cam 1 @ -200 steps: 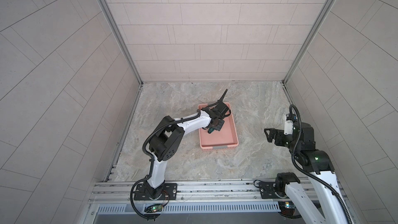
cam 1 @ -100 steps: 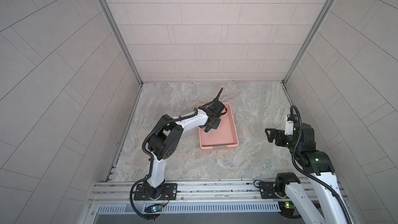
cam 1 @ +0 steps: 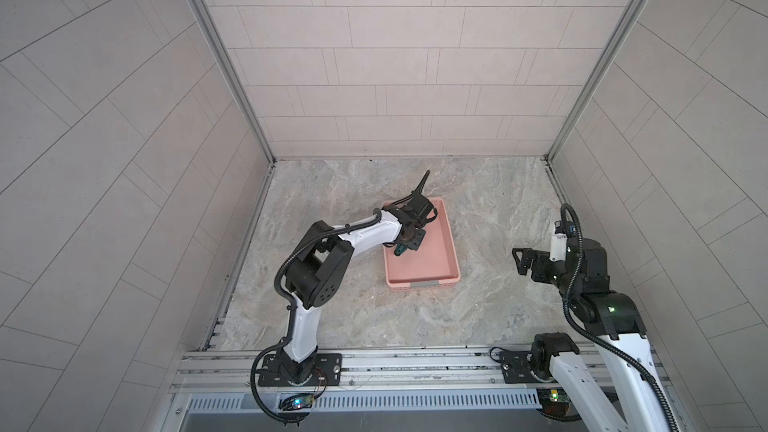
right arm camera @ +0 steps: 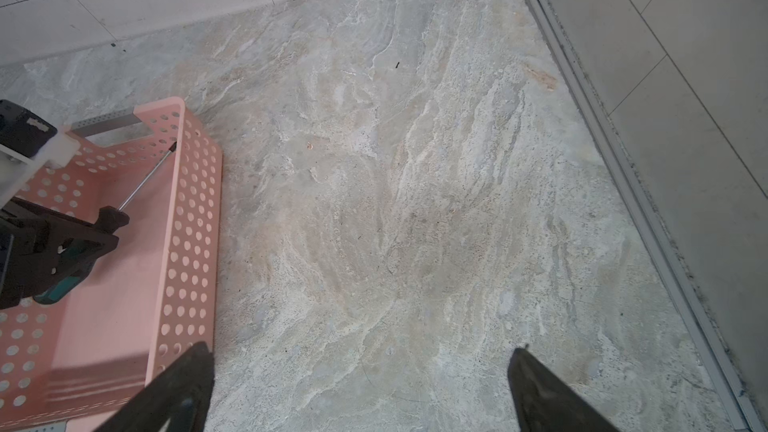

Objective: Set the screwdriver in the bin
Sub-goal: 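Lower the screwdriver into the basket and open the left gripper, then raise the open left gripper up away from the basket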

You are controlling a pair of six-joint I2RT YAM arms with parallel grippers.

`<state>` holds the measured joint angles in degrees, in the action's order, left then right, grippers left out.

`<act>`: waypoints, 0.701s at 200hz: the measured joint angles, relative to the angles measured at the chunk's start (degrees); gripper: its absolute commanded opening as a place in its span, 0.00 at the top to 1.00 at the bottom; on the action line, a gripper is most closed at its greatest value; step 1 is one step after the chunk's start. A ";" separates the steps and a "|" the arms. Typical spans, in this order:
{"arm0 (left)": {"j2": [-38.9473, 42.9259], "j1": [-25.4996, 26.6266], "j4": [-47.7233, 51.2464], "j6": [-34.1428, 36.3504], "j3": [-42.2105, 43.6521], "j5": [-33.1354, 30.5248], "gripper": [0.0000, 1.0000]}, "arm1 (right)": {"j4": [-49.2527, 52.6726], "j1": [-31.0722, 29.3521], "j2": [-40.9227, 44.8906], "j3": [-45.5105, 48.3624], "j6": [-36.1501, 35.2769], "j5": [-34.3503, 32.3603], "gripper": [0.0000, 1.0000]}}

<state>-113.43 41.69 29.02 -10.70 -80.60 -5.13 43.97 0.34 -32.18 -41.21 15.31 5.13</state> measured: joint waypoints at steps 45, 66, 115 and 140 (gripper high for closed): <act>0.00 0.00 -0.22 -0.20 0.07 0.07 0.47 | 0.00 0.00 0.04 0.02 0.02 -0.07 0.00; 0.00 0.00 -0.13 -0.07 0.07 0.11 0.35 | 0.00 0.00 0.04 0.02 0.00 -0.09 0.00; 2.16 -0.02 1.18 -0.35 -0.81 0.02 0.00 | -0.02 0.00 0.04 0.04 0.02 -0.17 0.00; 6.64 -0.04 1.38 -0.33 -2.12 -0.11 0.00 | 0.00 0.00 0.04 0.11 0.02 -0.24 0.00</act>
<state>-106.78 41.65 30.39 -11.03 -82.72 -5.23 43.97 0.34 -32.14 -41.10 15.33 4.89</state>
